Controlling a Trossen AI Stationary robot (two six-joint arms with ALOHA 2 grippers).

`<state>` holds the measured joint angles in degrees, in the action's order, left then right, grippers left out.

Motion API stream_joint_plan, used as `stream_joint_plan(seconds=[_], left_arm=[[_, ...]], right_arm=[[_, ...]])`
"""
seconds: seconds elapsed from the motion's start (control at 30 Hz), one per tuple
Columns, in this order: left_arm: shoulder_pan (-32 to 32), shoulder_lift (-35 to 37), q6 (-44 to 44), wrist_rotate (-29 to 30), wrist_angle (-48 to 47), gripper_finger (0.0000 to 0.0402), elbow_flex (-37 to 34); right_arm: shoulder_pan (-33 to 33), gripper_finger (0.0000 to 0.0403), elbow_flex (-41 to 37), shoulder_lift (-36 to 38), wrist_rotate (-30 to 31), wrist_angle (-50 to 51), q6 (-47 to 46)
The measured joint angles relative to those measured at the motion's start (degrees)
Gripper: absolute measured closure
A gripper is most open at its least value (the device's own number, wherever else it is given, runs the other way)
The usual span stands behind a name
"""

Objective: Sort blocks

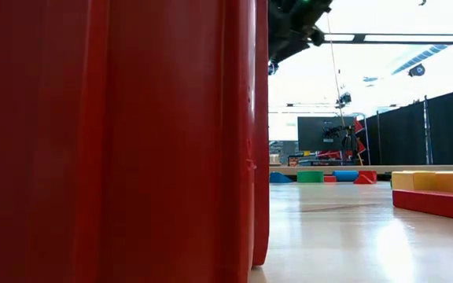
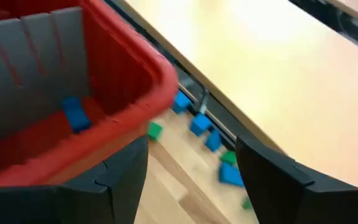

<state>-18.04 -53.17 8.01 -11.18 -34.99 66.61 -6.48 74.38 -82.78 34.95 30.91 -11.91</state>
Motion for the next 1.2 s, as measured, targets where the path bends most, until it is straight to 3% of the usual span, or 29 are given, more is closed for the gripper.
stream_joint_plan(seconds=[0.3, 0.63, 0.73, 1.0, 1.2], left_arm=[[0.0, 0.0, 0.0, 0.0, 0.1, 0.0263, 0.0], [0.0, 0.0, 0.0, 0.0, 0.0, 0.0271, 0.0], [0.0, 0.0, 0.0, 0.0, 0.2, 0.027, 0.0], [0.0, -0.1, -0.1, 0.0, 0.4, 0.0262, 0.0], [0.0, -0.1, -0.2, 0.0, 0.3, 0.027, 0.0]], right_arm=[[-3.5, 0.0192, -7.3, 2.9, 0.2, 2.6, -3.9], [-10.6, 0.02, -19.8, 6.3, -0.5, -5.3, -4.7], [-15.2, 0.0206, -20.4, 6.0, -5.9, -8.7, -5.3], [-29.2, 0.0215, -19.0, 2.9, -28.4, -17.5, -11.1], [-33.4, 0.0213, -15.3, -1.5, -33.5, -17.5, -10.7]])
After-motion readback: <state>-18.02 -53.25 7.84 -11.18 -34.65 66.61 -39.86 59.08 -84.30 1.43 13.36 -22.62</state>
